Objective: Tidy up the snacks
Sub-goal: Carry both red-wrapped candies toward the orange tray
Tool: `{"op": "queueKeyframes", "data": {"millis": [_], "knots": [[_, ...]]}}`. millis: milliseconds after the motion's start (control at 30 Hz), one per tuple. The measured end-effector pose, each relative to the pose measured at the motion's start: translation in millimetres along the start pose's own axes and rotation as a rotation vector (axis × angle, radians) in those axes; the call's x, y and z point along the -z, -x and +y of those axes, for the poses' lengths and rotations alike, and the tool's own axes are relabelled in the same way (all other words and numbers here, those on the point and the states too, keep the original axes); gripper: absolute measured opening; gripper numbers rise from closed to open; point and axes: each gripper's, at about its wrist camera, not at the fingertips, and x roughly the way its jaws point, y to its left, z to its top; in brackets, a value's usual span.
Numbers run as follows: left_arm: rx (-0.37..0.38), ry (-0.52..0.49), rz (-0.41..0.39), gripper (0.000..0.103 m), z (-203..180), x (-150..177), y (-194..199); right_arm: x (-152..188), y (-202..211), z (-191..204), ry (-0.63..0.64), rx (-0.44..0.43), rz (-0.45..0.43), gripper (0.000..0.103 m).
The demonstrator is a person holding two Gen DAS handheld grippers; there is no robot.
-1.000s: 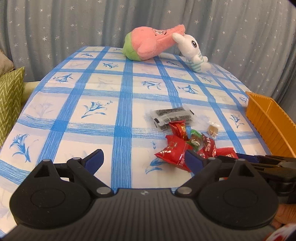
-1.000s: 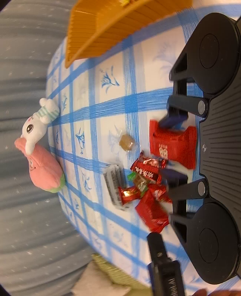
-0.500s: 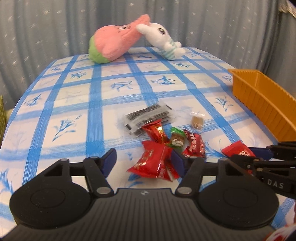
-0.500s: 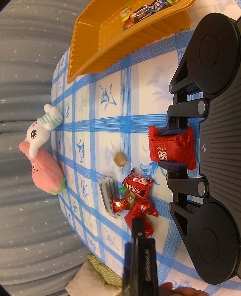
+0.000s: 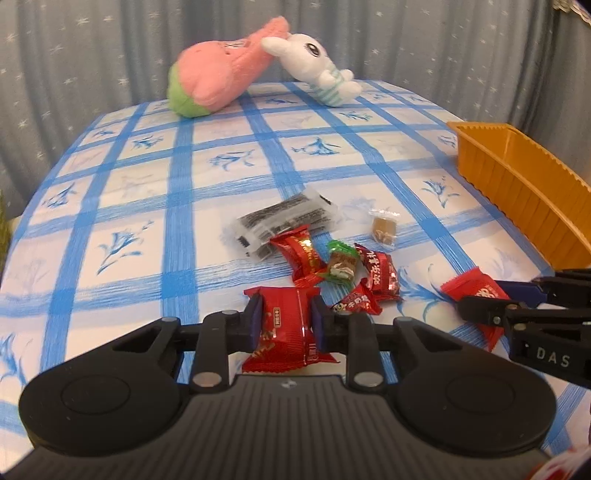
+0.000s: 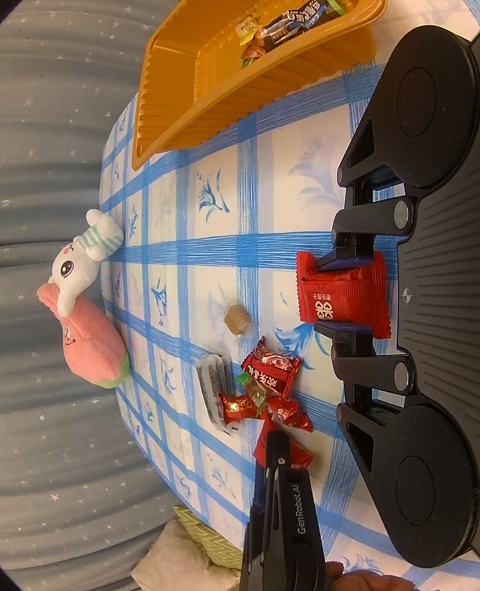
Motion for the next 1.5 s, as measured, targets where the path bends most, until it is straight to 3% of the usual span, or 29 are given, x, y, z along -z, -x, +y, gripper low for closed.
{"op": "queueKeyframes", "data": {"millis": [333, 733, 1033, 1500], "knots": [[-0.026, 0.122, -0.028, 0.024, -25, 6, 64, -1, 50, -2, -0.001, 0.003, -0.035, 0.028], [0.0, 0.156, -0.055, 0.024, -88, 22, 136, 19, 133, -20, -0.026, 0.023, -0.066, 0.028], [0.004, 0.152, -0.063, 0.024, -124, 30, 158, 32, 172, -40, -0.045, 0.039, -0.086, 0.028], [0.044, 0.13, -0.064, 0.024, -164, 21, 164, 39, 200, -75, -0.099, 0.069, -0.105, 0.028]]}}
